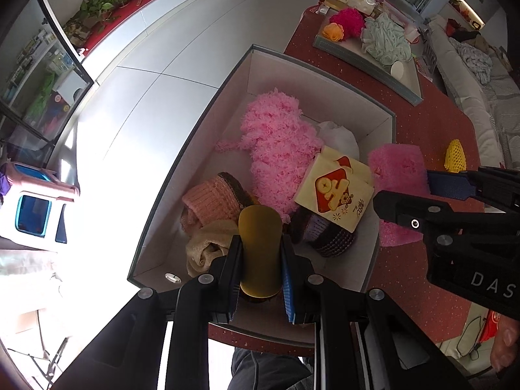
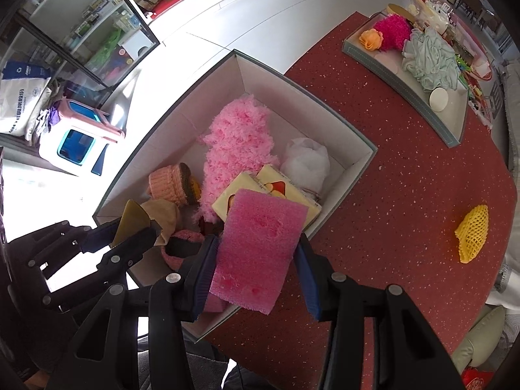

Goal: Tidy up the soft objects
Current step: 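Lower the yellow round sponge and pink sponge into the white box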

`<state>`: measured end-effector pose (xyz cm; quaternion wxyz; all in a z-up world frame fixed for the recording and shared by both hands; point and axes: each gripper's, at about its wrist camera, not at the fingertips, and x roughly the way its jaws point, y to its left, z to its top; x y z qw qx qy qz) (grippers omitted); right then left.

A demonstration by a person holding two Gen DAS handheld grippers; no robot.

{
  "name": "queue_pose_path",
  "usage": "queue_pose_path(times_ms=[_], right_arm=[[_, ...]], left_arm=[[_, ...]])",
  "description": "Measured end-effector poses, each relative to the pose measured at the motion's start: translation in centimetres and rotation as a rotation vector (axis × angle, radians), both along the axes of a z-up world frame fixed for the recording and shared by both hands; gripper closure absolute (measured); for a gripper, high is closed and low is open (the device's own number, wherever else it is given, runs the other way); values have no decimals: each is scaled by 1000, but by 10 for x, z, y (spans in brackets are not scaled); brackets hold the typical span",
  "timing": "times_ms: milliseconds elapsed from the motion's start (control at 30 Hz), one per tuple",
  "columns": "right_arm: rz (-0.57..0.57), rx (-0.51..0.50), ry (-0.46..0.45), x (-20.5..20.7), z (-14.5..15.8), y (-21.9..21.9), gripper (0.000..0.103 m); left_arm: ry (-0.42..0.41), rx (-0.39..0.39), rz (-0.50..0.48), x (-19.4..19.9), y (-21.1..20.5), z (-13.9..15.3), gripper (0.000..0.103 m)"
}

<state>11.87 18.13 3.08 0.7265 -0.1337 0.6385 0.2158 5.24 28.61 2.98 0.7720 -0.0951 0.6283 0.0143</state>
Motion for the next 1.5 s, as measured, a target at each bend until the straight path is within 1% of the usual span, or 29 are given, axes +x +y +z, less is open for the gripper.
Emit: queue_pose_path(times_ms=[100,300,400,633,933,1333,1500], right_arm=[[3,-23,-4,8,-2,2,52],[-6,-26,15,13,-7,4,52],[7,-32,19,15,-9,10,52],[17,-39,17,23,-11,15,52],[27,-48,-1,30,-8,22,52],[18,-49,-3,32,-6,20,52],[17,-46,-27,31,-1,20,52]], left_arm=[[2,-7,-8,3,0,-2,80],[29,-24,-25,7,-1,-7,80],[47,-23,-33,9,0,-11,80],[57,-14,-30,14,5,-16,80],[40,-1,-44,28,3,-12,80],[39,5,-44,26,2,-11,80],[29,3,-40,24,3,-6,80]])
